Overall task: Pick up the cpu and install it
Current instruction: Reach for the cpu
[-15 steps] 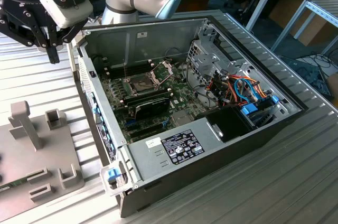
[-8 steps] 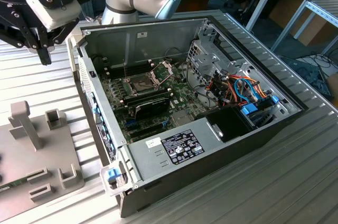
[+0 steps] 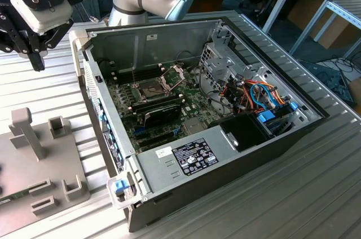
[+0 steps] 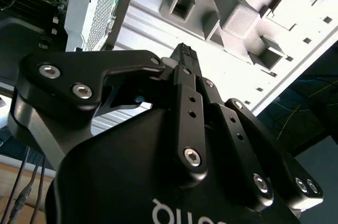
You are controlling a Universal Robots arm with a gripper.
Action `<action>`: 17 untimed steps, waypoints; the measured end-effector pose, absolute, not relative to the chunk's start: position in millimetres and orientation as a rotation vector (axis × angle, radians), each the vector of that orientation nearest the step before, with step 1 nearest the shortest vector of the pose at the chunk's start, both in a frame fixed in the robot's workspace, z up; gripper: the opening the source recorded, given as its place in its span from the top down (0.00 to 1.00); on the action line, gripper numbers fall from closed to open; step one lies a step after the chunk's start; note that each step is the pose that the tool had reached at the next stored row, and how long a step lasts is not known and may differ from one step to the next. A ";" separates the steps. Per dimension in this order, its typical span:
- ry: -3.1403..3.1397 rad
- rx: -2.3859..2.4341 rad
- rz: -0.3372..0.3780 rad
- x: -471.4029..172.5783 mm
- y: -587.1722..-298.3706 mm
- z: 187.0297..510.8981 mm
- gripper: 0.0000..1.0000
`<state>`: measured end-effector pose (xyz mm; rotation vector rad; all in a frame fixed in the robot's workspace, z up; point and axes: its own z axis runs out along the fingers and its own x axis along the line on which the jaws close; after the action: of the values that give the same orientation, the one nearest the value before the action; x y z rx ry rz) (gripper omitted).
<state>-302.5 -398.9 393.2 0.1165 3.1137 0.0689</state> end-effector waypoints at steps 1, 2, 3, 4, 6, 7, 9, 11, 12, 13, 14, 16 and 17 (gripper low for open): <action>3.114 0.116 0.069 -303.8 -398.8 393.2 0.89; 3.114 0.117 0.069 -305.0 -398.8 393.3 0.89; 3.114 0.116 0.069 -306.3 -398.8 393.2 0.89; 3.114 0.117 0.069 -307.3 -398.8 393.2 0.89; 3.114 0.116 0.069 -310.2 -398.9 393.2 0.89; 3.114 0.116 0.069 -311.4 -398.9 393.2 0.89; 3.114 0.117 0.069 -313.9 -398.8 393.3 0.89; 3.114 0.116 0.069 -316.6 -398.9 393.3 0.89; 3.114 0.116 0.069 -317.8 -398.9 393.2 0.89; 3.114 0.116 0.069 -318.8 -398.9 393.3 0.89; 3.114 0.116 0.069 -320.1 -398.8 393.3 0.89; 3.114 0.116 0.069 -322.1 -398.8 393.3 0.89; 3.114 0.116 0.069 -323.1 -398.8 393.2 0.89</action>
<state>-323.1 -398.8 393.2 0.1164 3.1137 0.0689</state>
